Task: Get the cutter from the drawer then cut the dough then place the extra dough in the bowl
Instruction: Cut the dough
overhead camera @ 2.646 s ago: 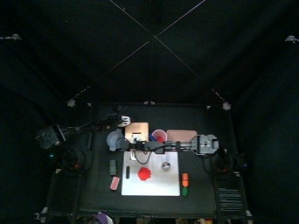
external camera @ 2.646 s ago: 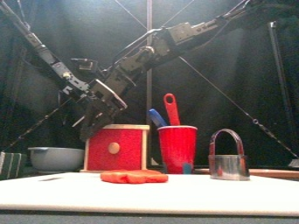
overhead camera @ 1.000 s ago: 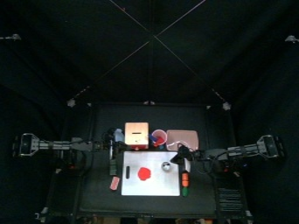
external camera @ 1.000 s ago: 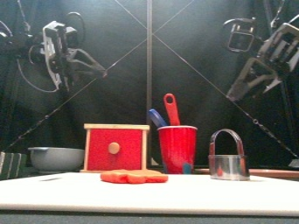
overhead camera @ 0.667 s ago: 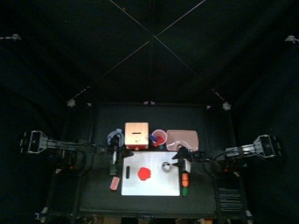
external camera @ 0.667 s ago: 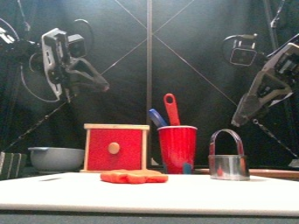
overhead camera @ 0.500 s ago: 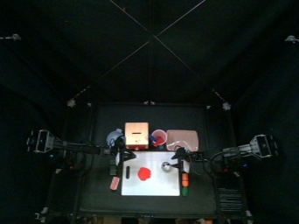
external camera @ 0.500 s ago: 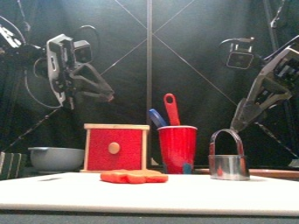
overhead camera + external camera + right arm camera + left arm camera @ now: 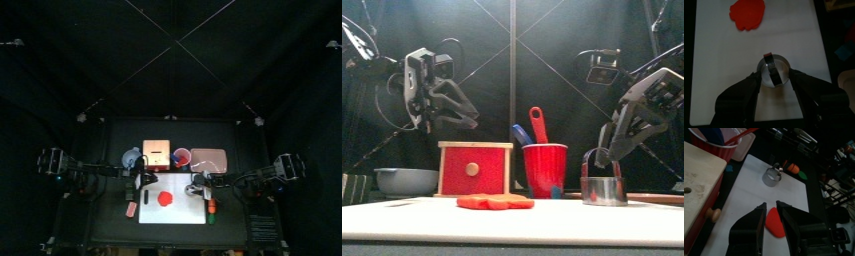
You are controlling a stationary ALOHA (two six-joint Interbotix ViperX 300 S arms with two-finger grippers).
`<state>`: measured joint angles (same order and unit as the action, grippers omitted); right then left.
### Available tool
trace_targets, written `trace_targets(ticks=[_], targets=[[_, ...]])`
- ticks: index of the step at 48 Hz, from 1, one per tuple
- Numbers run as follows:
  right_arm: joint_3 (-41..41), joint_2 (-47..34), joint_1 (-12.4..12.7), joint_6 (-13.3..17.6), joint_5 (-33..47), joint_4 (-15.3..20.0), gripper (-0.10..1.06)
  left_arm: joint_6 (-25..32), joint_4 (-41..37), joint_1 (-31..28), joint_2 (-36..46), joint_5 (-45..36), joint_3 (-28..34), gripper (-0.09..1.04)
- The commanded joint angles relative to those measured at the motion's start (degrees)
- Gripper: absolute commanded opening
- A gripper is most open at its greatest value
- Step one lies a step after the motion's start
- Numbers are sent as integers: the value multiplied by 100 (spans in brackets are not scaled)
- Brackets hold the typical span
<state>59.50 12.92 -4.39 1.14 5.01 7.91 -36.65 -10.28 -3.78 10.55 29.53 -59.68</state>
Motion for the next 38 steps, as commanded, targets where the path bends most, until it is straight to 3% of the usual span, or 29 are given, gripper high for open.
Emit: trace_targets(ticks=[1,9,22,38], targets=[[-105,70,-18,-9,9,-9,72,9,9,-9,35,44,70,67],[-202,88,-18,0,-35,-18,58,9,9,-18,35,44,62,67],[-958,-26,-18,0,-26,-9,58,18,9,-26,35,44,-53,67],[-2276,-1160,-246,0,-123,-26,58,18,-18,-26,334,44,-492,67]])
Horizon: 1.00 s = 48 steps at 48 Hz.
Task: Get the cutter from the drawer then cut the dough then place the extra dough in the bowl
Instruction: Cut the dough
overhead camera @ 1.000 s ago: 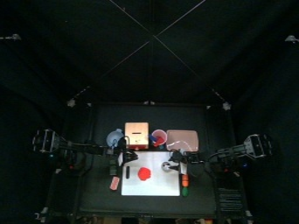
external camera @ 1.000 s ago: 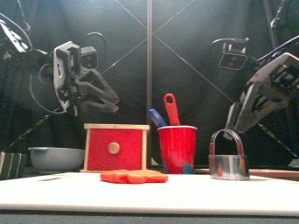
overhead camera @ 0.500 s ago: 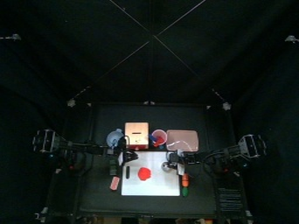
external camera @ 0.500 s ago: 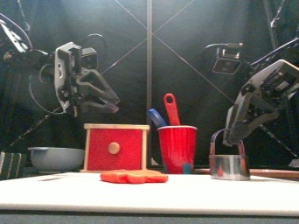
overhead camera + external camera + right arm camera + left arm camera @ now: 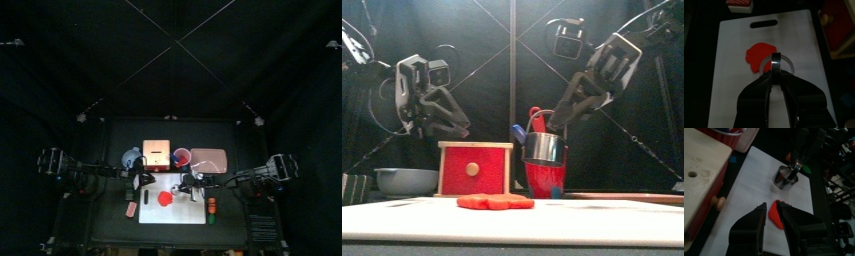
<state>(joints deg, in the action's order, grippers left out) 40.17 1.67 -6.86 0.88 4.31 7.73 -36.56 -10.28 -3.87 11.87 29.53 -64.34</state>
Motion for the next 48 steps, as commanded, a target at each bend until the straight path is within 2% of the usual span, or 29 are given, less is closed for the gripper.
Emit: trace_targets(ticks=[1,12,25,48], targets=[[-413,-88,-9,35,-79,9,58,9,-9,-18,246,44,-53,67],[-896,-563,-70,35,-272,26,58,18,-26,-18,624,44,-316,67],[-1063,-729,-44,35,-615,44,58,18,-26,-18,967,35,-510,67],[-1169,-940,-44,35,-686,44,58,9,-18,-18,993,-9,-527,67]])
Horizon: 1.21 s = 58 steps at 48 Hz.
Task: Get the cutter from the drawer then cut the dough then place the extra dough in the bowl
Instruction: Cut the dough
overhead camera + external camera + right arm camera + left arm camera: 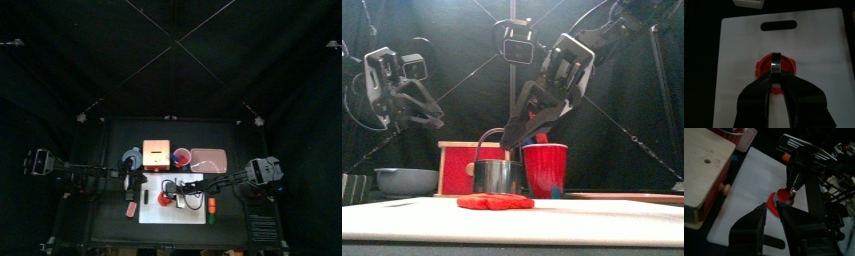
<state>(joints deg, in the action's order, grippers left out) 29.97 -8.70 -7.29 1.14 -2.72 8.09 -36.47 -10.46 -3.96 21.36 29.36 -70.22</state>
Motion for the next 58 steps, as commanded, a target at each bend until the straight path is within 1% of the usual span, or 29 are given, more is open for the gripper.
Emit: trace_targets(ticks=[1,11,23,31,37,46,49,52,56,58], targets=[[-149,97,0,18,18,9,58,0,0,-9,44,9,62,67],[-149,70,-35,9,9,62,61,0,0,-9,44,9,62,67],[-158,79,-53,9,-70,105,74,0,-9,-9,44,9,62,67],[-132,229,-53,-9,-70,44,82,26,-35,-9,44,9,62,67],[-44,413,-26,-9,-62,-18,85,299,-114,-18,44,9,70,68],[53,668,-35,-9,-53,-62,85,677,-97,-18,44,9,123,69],[149,809,-26,0,-26,-53,85,773,-97,0,44,9,167,71],[325,976,-26,9,79,-18,85,853,-97,9,44,26,202,76],[694,1204,-18,18,369,97,85,993,-97,26,44,53,237,87],[949,1327,-18,18,642,264,85,1072,-97,44,44,70,237,92]])
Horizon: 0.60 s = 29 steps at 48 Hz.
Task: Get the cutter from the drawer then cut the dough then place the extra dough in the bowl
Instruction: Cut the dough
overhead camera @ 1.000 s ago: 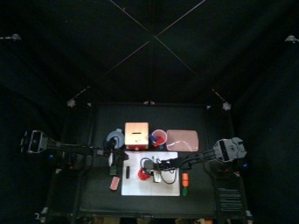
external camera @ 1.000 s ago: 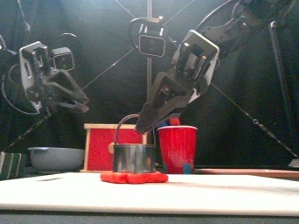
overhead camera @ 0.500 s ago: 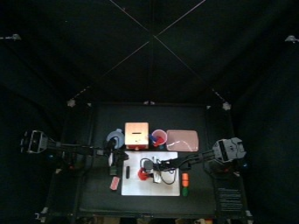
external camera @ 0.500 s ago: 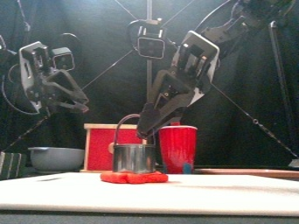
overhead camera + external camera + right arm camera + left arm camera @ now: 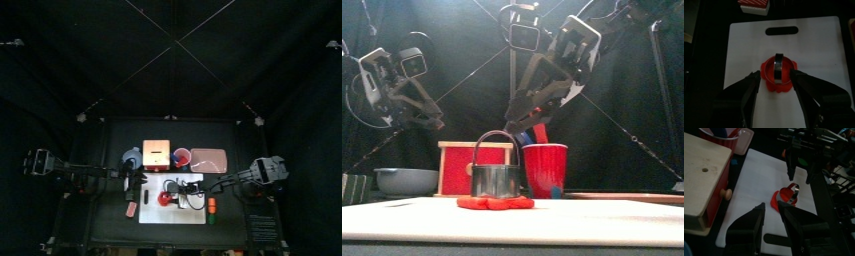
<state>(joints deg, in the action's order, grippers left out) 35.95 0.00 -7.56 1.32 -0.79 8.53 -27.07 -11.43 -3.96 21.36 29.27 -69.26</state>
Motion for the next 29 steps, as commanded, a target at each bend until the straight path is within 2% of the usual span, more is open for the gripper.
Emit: trace_targets(ticks=[1,5,10,15,21,29], targets=[[501,536,0,0,650,334,85,176,0,44,44,88,141,94],[932,686,-26,-18,1362,615,85,466,-26,70,35,176,123,99],[1318,703,-35,-9,2171,896,85,1143,26,246,-35,536,62,99],[1538,536,-202,-18,2848,1169,85,1828,334,536,-193,984,62,99],[1626,334,-352,-26,3331,1415,85,2496,1020,1037,-598,1222,18,99],[1512,-105,-519,-62,3621,1468,85,3032,2259,1644,-1371,1670,211,98]])
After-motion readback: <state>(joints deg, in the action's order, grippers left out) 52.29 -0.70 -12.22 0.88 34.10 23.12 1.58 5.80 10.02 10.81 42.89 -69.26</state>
